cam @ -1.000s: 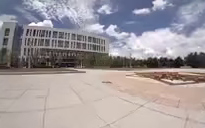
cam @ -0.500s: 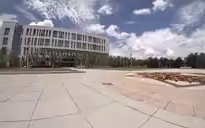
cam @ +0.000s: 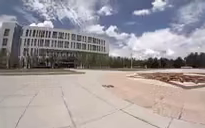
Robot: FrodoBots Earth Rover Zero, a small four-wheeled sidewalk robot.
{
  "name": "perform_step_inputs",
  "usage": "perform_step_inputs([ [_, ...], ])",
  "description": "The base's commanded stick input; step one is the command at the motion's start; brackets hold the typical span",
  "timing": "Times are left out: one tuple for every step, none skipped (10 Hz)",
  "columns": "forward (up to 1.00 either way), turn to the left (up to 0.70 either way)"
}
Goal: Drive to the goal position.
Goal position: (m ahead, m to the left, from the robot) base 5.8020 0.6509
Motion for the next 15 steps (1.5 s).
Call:
perform_step_inputs([
  [0.7, 0.0],
  [0.7, 0.0],
  [0.7, 0.0],
  [0.7, 0.0],
  [0.7, 0.0],
  [0.7, 0.07],
  [0.7, 0.15],
  [0.7, 0.03],
  [0.7, 0.3],
  [0.7, 0.32],
  [0.7, 0.33],
  [0.7, 0.34],
  [0.7, 0.35],
  [0.7, 0.15],
  [0.7, 0.12],
])
